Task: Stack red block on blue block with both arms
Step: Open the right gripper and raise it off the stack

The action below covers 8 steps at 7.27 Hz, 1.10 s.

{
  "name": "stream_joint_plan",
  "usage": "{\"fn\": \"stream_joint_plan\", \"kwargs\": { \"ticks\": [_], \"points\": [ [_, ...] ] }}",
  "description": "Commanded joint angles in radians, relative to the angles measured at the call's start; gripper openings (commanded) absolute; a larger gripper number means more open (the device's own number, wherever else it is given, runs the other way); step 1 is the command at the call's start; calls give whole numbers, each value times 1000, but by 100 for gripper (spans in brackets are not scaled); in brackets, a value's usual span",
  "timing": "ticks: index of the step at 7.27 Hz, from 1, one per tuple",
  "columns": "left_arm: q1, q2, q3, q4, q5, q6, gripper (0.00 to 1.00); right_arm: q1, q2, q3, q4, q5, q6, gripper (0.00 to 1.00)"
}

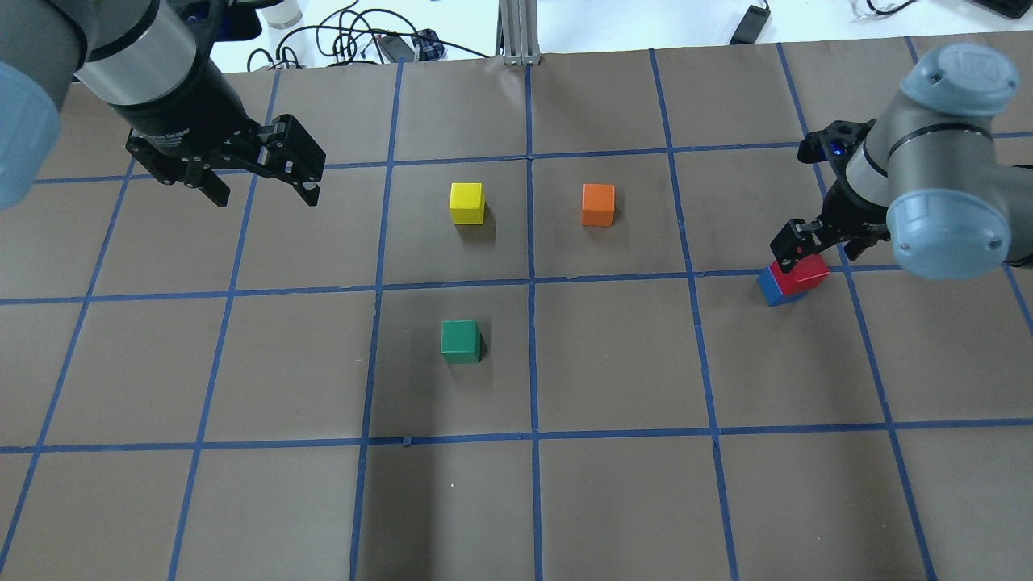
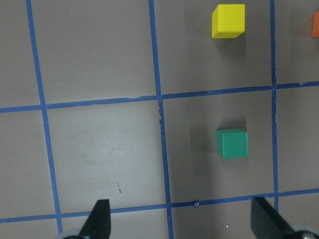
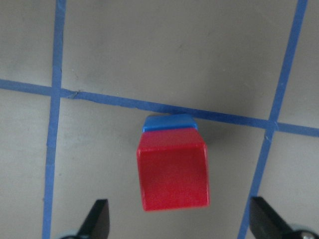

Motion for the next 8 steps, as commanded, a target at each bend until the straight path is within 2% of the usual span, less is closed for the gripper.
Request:
{"fn": "stream_joint_plan", "kwargs": {
  "ticks": [1,2,3,5,7,8],
  "points": [
    [1,0,0,3,0,0,100,13,-77,-167,311,3,103,100],
    [0,0,0,3,1,0,100,48,-83,-244,401,-3,167,100],
    [-1,0,0,3,0,0,100,112,-87,-282,446,-11,209,100],
    [1,0,0,5,0,0,100,248,-86,-289,446,-2,330,100],
    [-1,0,0,3,0,0,100,284,-97,-291,443,65,337,100],
    [-1,0,0,5,0,0,100,292,-121,-281,439,67,337,100]
  ]
}}
